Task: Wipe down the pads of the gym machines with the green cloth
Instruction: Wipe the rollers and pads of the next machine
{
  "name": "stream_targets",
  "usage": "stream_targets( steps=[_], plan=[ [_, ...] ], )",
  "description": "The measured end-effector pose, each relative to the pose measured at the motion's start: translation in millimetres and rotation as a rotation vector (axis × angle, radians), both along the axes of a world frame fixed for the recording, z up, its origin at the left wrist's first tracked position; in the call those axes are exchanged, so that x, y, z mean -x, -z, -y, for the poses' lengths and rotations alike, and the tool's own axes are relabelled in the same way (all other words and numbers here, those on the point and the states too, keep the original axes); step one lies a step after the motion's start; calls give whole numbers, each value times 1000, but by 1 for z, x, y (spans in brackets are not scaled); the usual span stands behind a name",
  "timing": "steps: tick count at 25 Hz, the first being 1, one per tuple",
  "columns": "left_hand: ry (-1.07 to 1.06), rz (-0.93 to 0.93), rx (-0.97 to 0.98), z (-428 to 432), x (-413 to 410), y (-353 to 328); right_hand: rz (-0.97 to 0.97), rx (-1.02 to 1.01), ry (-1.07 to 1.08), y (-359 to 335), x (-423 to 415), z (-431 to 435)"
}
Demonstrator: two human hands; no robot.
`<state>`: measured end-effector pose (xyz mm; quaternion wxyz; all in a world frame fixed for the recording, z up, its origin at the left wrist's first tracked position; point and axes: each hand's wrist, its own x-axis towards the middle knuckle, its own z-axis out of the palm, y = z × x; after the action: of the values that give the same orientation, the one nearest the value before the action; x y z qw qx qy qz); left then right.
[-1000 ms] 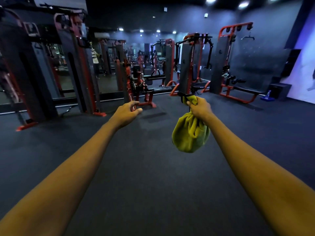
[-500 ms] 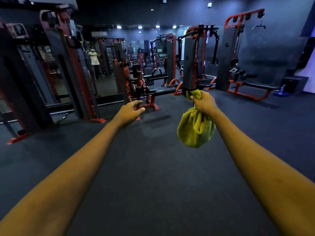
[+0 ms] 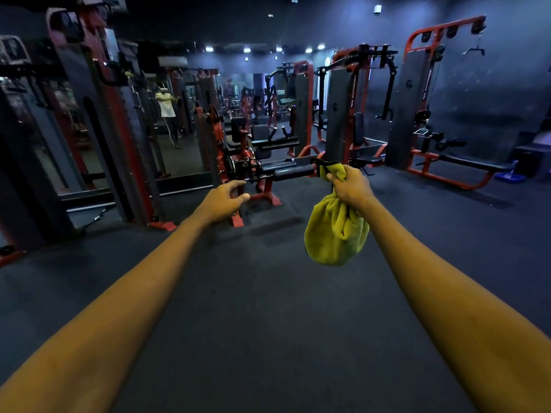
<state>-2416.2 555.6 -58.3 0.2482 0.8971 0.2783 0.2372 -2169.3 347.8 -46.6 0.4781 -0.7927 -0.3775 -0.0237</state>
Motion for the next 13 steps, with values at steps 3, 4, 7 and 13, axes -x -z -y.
stream_targets(
  steps=[3,4,7,13],
  plan=[
    [30,13,-18,-83,-53,-1,-3,4,-4,1,-50,-80],
    [39,8,-13,-109,-70,-3,-6,24,0,0,-67,-106],
    [45,51,-8,-187,-126,-10,19,26,39,-6,-119,-180],
    [75,-3,27,-326,-248,5,3,46,61,4,-232,-321]
  ],
)
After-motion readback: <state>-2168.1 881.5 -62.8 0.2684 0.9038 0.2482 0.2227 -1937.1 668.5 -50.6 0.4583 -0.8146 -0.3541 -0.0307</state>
